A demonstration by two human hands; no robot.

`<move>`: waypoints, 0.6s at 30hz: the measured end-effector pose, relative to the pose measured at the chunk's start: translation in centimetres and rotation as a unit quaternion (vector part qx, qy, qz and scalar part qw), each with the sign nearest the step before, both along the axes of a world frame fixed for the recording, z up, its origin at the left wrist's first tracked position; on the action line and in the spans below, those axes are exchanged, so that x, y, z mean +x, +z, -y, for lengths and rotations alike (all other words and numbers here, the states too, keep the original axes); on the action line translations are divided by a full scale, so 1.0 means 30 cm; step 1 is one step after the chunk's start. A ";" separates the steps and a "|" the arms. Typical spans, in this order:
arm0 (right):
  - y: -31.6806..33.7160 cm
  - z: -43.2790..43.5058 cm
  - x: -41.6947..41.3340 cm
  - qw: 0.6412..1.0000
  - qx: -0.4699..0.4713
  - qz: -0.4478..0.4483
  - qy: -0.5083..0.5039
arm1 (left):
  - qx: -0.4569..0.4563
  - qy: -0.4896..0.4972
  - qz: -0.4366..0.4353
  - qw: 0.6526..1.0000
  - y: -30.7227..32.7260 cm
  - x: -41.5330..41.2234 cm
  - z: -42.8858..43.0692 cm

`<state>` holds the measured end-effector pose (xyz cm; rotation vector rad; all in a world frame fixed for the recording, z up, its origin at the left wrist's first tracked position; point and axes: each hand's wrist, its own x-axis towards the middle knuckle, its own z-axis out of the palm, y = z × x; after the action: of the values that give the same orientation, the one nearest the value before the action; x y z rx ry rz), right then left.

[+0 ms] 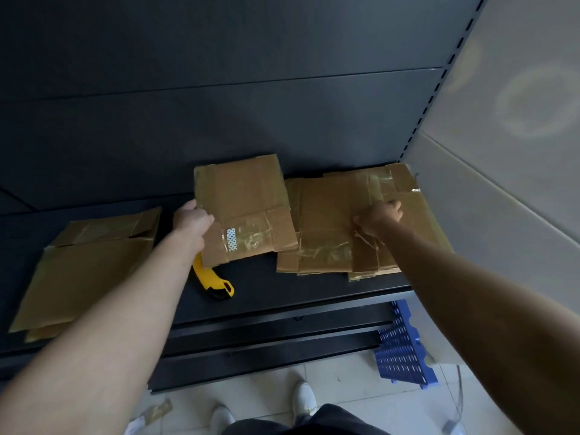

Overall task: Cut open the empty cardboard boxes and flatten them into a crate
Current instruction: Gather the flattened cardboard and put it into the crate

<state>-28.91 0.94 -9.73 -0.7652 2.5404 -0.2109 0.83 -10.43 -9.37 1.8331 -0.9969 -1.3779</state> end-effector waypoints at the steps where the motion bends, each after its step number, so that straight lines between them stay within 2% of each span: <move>1: 0.009 0.011 0.011 1.000 -0.009 -0.018 -0.023 | 0.007 -0.006 0.003 1.000 0.002 0.025 0.002; 3: 0.036 0.043 0.051 0.992 -0.054 -0.093 -0.059 | 0.015 -0.016 0.006 1.000 -0.004 0.053 -0.004; 5: 0.070 0.083 0.103 0.977 -0.126 -0.169 -0.008 | 0.015 -0.016 -0.002 1.000 -0.006 0.064 -0.022; 6: 0.092 0.107 0.140 0.971 -0.161 -0.171 0.041 | 0.015 -0.011 -0.007 1.000 -0.004 0.069 -0.030; 7: 0.114 0.131 0.183 0.966 -0.195 -0.141 0.092 | 0.016 -0.005 -0.011 1.000 0.001 0.075 -0.036; 9: 0.146 0.169 0.288 0.955 -0.256 0.009 0.151 | 0.021 0.003 -0.022 1.000 0.024 0.087 -0.050; 11: 0.166 0.184 0.389 0.938 -0.245 0.209 0.129 | 0.023 0.007 -0.029 0.999 0.038 0.104 -0.059; 13: 0.166 0.187 0.464 0.911 -0.188 0.362 0.069 | 0.022 0.002 -0.056 0.998 0.057 0.130 -0.072; 15: 0.150 0.188 0.511 0.894 -0.166 0.413 0.045 | -0.005 -0.023 -0.045 0.999 0.073 0.176 -0.089; 18: 0.135 0.206 0.563 0.892 -0.163 0.420 0.023 | -0.094 0.024 0.101 0.990 0.090 0.324 -0.098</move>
<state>-12.02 -5.24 -5.68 -0.6540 1.6716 -0.7816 10.54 -7.49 -6.68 1.8658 -1.1353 -1.0457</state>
